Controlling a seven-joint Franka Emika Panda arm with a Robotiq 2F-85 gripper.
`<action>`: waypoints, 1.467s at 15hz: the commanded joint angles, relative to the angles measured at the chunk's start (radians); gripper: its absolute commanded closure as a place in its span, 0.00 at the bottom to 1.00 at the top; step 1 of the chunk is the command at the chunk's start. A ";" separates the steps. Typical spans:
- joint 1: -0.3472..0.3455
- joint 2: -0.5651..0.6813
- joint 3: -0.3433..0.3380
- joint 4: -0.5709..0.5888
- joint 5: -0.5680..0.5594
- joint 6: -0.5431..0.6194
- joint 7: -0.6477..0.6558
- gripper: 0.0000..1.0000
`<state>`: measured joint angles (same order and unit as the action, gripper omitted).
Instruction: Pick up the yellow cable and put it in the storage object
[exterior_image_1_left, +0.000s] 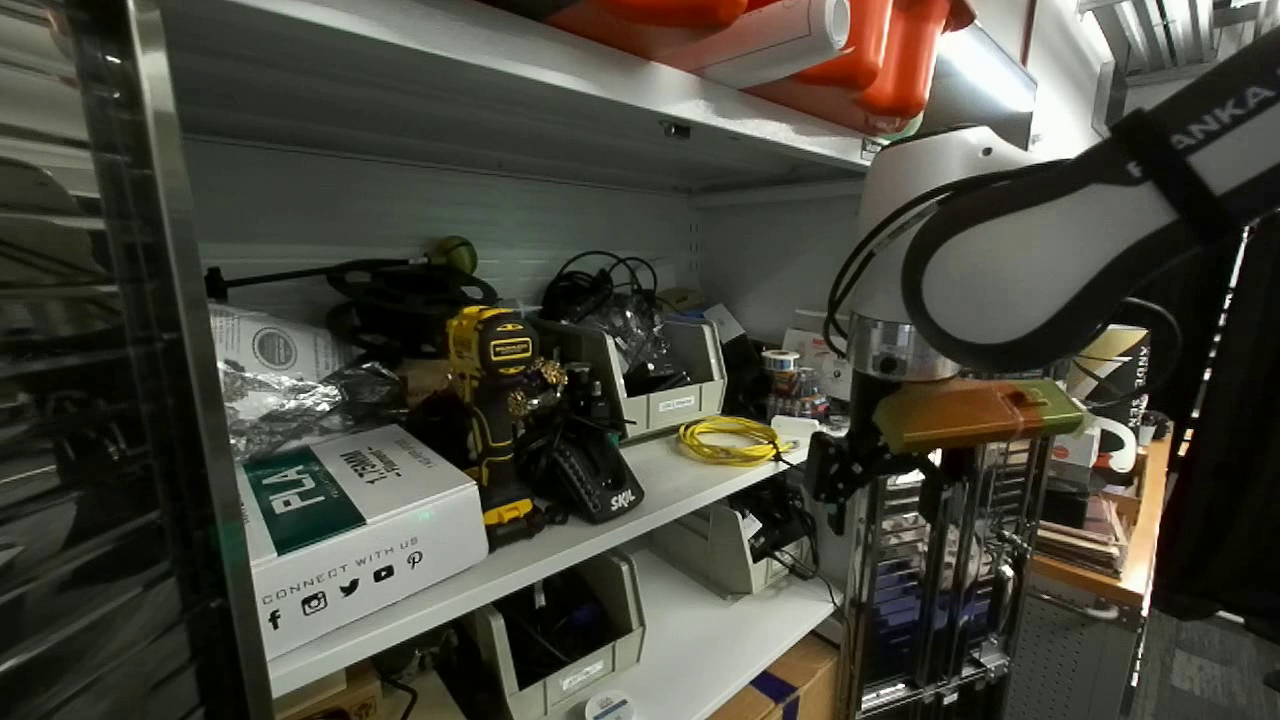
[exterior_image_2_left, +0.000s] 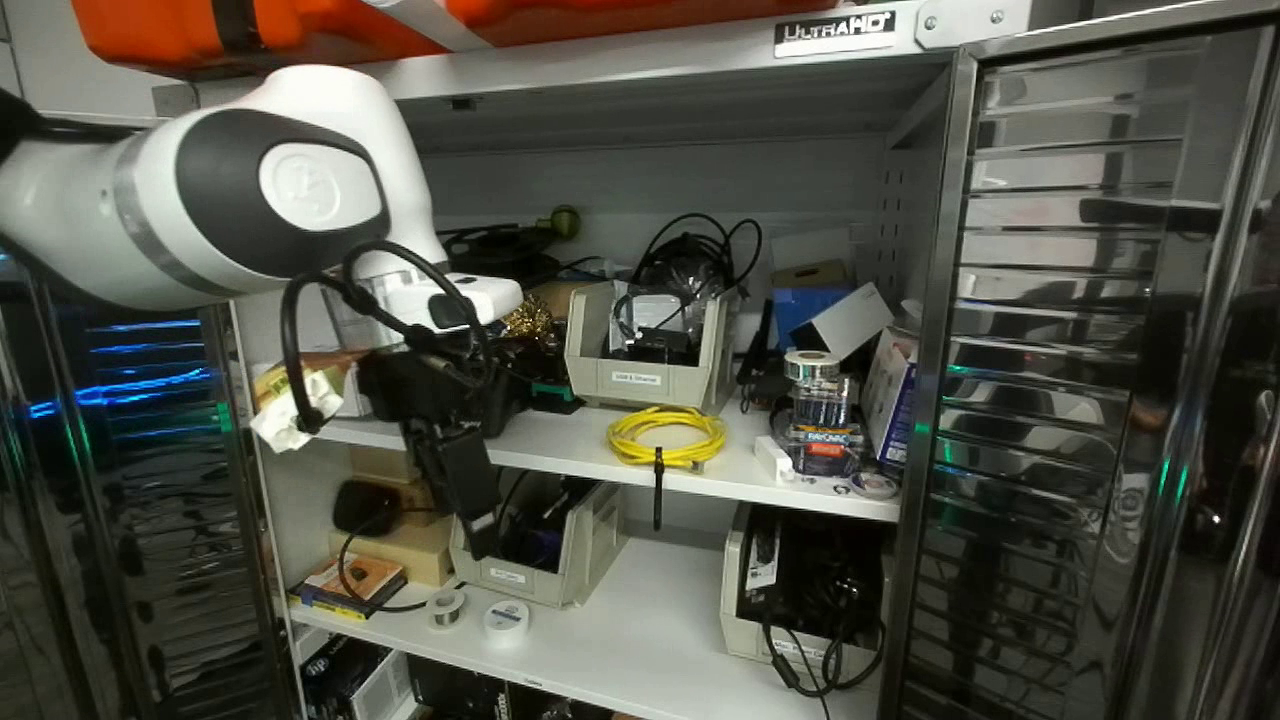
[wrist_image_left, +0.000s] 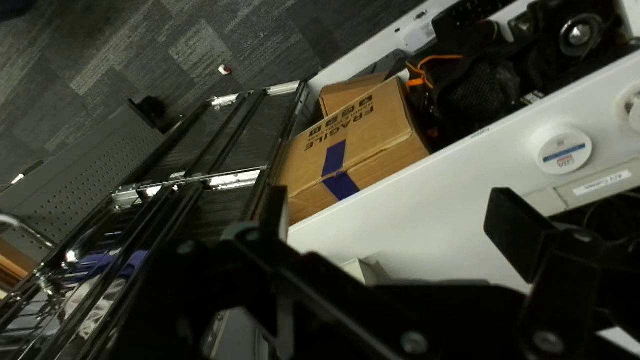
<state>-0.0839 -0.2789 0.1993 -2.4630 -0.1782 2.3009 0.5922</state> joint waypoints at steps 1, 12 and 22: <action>-0.014 0.113 -0.028 0.110 -0.024 0.086 0.111 0.00; 0.029 0.420 -0.162 0.424 -0.176 0.281 0.499 0.00; 0.167 0.614 -0.294 0.658 -0.165 0.251 0.572 0.26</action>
<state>0.0416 0.3048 -0.0550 -1.8736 -0.3408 2.5749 1.1443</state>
